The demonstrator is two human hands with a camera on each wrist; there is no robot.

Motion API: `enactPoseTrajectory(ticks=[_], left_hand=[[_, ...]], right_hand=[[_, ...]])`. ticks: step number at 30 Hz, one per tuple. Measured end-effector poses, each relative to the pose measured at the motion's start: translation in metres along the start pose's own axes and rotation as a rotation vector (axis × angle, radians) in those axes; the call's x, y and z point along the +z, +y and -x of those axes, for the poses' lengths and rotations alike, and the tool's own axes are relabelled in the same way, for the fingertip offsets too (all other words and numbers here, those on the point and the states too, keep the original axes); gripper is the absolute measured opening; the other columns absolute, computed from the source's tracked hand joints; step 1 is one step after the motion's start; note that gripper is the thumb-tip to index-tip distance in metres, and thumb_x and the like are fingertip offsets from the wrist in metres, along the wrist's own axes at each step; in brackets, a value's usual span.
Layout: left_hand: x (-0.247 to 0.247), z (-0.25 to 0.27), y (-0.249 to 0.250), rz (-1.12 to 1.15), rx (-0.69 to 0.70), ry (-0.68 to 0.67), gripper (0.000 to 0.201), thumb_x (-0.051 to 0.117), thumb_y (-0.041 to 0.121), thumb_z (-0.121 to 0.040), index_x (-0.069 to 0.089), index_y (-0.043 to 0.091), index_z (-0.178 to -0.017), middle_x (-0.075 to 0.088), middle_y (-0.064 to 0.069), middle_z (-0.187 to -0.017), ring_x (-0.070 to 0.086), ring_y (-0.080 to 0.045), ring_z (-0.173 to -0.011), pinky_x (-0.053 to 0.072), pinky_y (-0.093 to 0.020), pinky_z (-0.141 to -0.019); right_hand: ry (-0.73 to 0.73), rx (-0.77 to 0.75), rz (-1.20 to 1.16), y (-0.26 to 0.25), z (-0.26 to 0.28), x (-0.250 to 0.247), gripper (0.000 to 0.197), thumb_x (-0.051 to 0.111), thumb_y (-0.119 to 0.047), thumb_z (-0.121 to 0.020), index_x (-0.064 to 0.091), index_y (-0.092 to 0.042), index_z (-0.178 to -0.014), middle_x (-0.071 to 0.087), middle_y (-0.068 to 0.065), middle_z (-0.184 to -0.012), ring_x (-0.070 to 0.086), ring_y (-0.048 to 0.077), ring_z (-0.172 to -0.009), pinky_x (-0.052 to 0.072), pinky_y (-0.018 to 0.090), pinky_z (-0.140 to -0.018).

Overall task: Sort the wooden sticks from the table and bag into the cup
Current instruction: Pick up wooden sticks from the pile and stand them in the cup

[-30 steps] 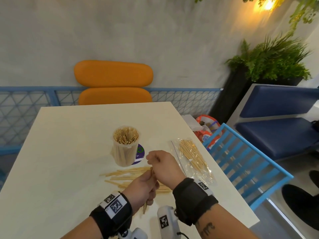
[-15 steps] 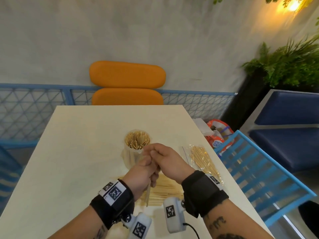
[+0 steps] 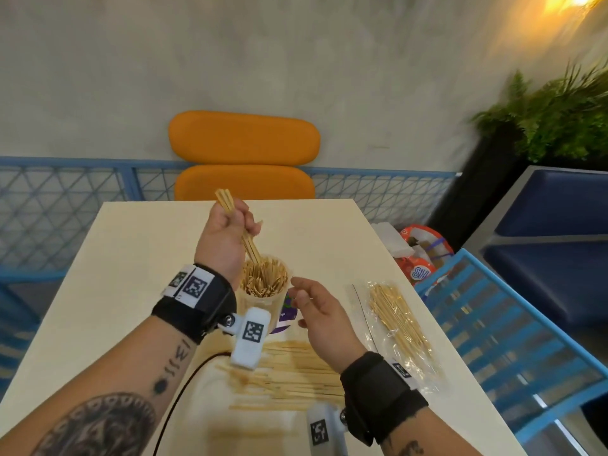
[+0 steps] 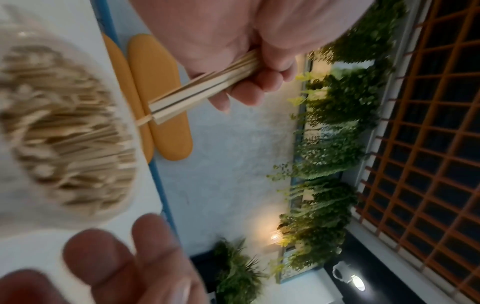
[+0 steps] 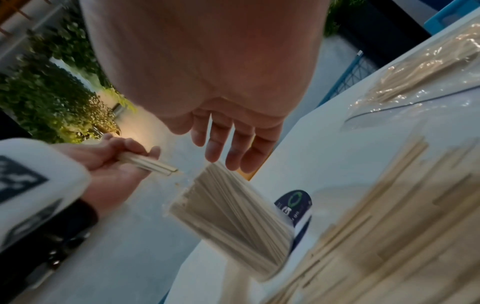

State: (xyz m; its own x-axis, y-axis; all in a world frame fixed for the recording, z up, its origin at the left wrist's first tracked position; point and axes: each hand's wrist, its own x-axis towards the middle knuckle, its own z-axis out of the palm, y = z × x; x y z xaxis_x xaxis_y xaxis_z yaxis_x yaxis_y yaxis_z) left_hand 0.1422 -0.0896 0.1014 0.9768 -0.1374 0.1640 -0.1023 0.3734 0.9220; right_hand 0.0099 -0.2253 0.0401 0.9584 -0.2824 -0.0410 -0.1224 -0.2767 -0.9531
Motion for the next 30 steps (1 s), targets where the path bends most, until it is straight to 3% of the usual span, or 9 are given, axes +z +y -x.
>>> enactPoseTrajectory(ticks=[6, 9, 13, 17, 22, 24, 25, 27, 30], left_hand=[[-0.005, 0.009, -0.038, -0.247, -0.110, -0.134, 0.034, 0.037, 0.020, -0.102, 0.060, 0.038, -0.084, 0.060, 0.007, -0.072, 0.060, -0.024, -0.080, 0.049, -0.053, -0.090], [-0.004, 0.013, -0.038, -0.410, -0.133, -0.204, 0.029, 0.038, 0.020, -0.103, 0.060, 0.035, -0.090, 0.072, 0.004, -0.082, 0.067, -0.028, -0.092, 0.054, -0.057, -0.089], [-0.002, 0.013, -0.031, -0.532, -0.102, -0.248, 0.019, 0.041, 0.013, -0.103, 0.052, 0.028, -0.107, 0.074, 0.004, -0.093, 0.067, -0.018, -0.096, 0.053, -0.035, -0.081], [-0.010, 0.016, -0.029, -0.583, 0.021, -0.235, 0.037, 0.037, 0.011, -0.103, 0.029, 0.039, -0.126, 0.065, 0.000, -0.092, 0.069, -0.004, -0.091, 0.045, -0.021, -0.075], [-0.021, 0.017, -0.036, -0.814, 0.173, -0.346, 0.028, 0.037, 0.017, -0.105, 0.040, 0.042, -0.118, 0.066, 0.008, -0.088, 0.065, -0.003, -0.086, 0.051, -0.030, -0.083], [-0.024, 0.017, -0.039, -0.941, 0.248, -0.426, 0.021, 0.038, 0.021, -0.106, 0.055, 0.035, -0.107, 0.065, 0.014, -0.093, 0.060, -0.001, -0.095, 0.038, -0.039, -0.110], [-0.025, 0.017, -0.042, -1.014, 0.283, -0.457, 0.024, 0.038, 0.023, -0.106, 0.060, 0.032, -0.106, 0.066, 0.015, -0.102, 0.057, -0.005, -0.111, 0.021, -0.045, -0.121], [-0.026, 0.018, -0.045, -1.184, 0.286, -0.477, 0.032, 0.036, 0.028, -0.107, 0.066, 0.030, -0.117, 0.062, 0.013, -0.131, 0.034, -0.016, -0.145, -0.007, -0.049, -0.123], [-0.027, 0.023, -0.048, -1.423, 0.177, -0.558, 0.045, 0.024, 0.037, -0.107, 0.045, 0.033, -0.147, 0.028, 0.019, -0.160, -0.003, -0.013, -0.154, -0.023, -0.053, -0.117]], right_hand=[[0.044, -0.075, 0.129, 0.007, -0.003, 0.012, 0.038, 0.054, -0.020, -0.101, 0.047, -0.029, -0.138, 0.050, -0.008, -0.124, 0.054, -0.002, -0.101, 0.044, 0.009, -0.085], [0.020, -0.160, 0.282, 0.006, -0.007, 0.018, 0.054, 0.060, -0.021, -0.096, 0.039, -0.030, -0.145, 0.035, -0.014, -0.135, 0.043, -0.004, -0.118, 0.036, 0.004, -0.094], [-0.015, -0.242, 0.519, 0.004, -0.013, 0.025, 0.064, 0.060, -0.024, -0.094, 0.032, -0.030, -0.151, 0.015, -0.009, -0.159, 0.012, 0.012, -0.145, 0.024, 0.028, -0.117], [-0.015, -0.257, 0.621, 0.006, -0.015, 0.027, 0.068, 0.059, -0.028, -0.094, 0.028, -0.024, -0.155, 0.016, -0.005, -0.162, 0.011, 0.018, -0.146, 0.022, 0.037, -0.120], [-0.007, -0.258, 0.620, 0.008, -0.012, 0.027, 0.070, 0.058, -0.027, -0.094, 0.026, -0.026, -0.156, 0.015, -0.007, -0.162, 0.009, 0.018, -0.148, 0.021, 0.037, -0.121], [0.023, -0.265, 0.596, 0.009, -0.011, 0.026, 0.069, 0.058, -0.025, -0.093, 0.027, -0.026, -0.155, 0.017, -0.007, -0.161, 0.010, 0.017, -0.147, 0.021, 0.038, -0.121], [0.036, -0.261, 0.590, 0.010, -0.011, 0.025, 0.069, 0.058, -0.024, -0.093, 0.027, -0.025, -0.155, 0.018, -0.007, -0.161, 0.010, 0.017, -0.147, 0.022, 0.039, -0.121], [0.022, -0.254, 0.620, 0.010, -0.009, 0.024, 0.071, 0.057, -0.023, -0.094, 0.023, -0.023, -0.156, 0.014, -0.007, -0.163, 0.007, 0.017, -0.149, 0.021, 0.039, -0.122], [-0.074, -0.263, 0.746, 0.007, -0.008, 0.025, 0.074, 0.053, -0.021, -0.097, 0.013, -0.022, -0.160, 0.001, -0.009, -0.167, -0.003, 0.018, -0.153, 0.024, 0.041, -0.120]])
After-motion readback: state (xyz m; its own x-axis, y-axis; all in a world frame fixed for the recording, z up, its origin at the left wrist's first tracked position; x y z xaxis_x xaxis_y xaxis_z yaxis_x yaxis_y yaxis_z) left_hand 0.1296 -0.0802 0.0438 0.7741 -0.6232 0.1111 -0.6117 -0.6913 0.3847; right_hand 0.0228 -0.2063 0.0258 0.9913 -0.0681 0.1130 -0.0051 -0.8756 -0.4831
